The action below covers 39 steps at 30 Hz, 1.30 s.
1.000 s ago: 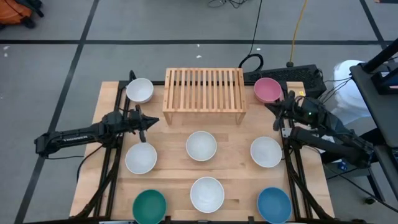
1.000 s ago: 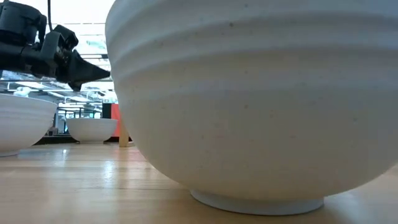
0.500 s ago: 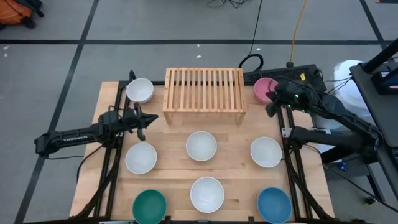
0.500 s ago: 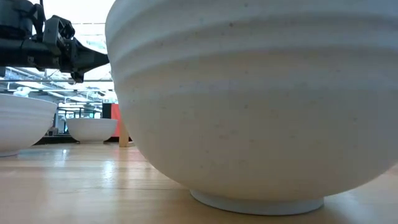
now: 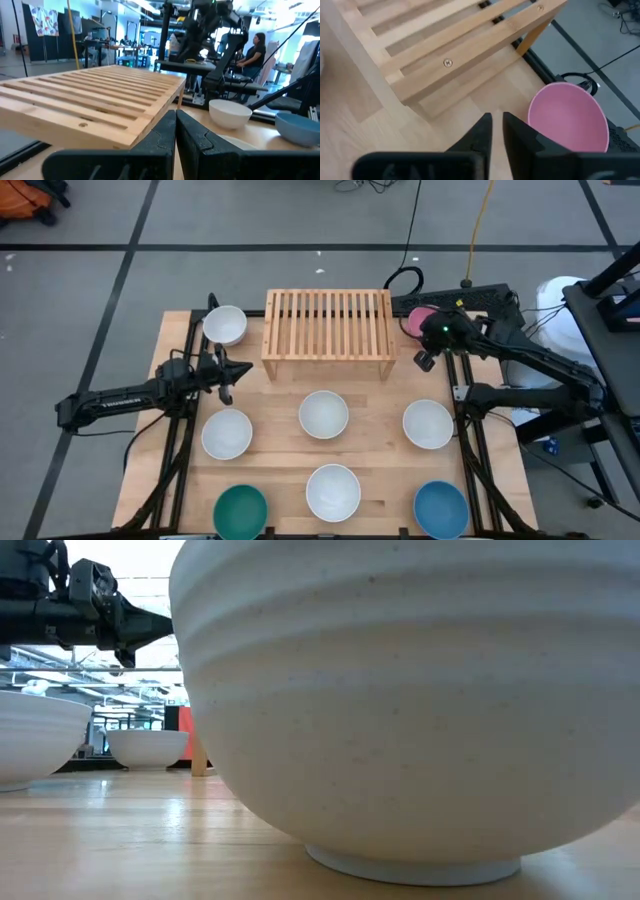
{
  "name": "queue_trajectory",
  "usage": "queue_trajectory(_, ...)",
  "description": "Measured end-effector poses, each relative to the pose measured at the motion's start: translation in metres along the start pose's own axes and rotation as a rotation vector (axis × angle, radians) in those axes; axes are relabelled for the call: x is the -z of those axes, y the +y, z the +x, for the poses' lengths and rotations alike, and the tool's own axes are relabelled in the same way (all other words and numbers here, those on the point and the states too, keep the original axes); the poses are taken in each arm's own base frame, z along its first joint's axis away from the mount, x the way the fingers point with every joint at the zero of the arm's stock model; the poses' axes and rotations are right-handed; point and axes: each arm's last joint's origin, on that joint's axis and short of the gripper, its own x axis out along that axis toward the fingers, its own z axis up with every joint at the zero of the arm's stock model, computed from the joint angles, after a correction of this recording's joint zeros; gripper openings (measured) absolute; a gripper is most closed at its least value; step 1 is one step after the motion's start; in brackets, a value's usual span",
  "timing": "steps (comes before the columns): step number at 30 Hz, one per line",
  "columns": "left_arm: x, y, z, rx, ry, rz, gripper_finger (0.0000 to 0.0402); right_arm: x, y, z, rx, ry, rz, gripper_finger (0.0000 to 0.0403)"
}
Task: Place and stack bowls onto a shelf
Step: Put the pink bowl on the shelf
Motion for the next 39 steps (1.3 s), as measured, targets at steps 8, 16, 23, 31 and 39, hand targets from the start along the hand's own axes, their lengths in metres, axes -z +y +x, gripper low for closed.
queue_trajectory(8,-0.002,0.0,0.0,0.003,-0.019,-0.038,0.0017,0.001,-0.003,0.01,0.109,0.1,-0.152,0.0125)
queue_trajectory(16,-0.002,0.0,0.0,0.003,-0.019,-0.1,0.0017,0.02,-0.018,0.011,0.037,0.309,0.049,0.0119)
queue_trajectory(23,-0.002,0.0,0.0,0.004,-0.022,-0.105,0.0017,0.023,-0.031,0.022,-0.091,0.421,0.092,0.011)
queue_trajectory(31,-0.007,-0.001,0.0,0.012,-0.067,-0.106,0.0017,0.02,-0.048,0.049,-0.116,0.531,-0.016,0.0109)
queue_trajectory(39,-0.006,-0.001,0.0,0.012,-0.064,-0.127,0.0017,0.013,-0.059,0.071,-0.056,0.533,0.002,0.0109)
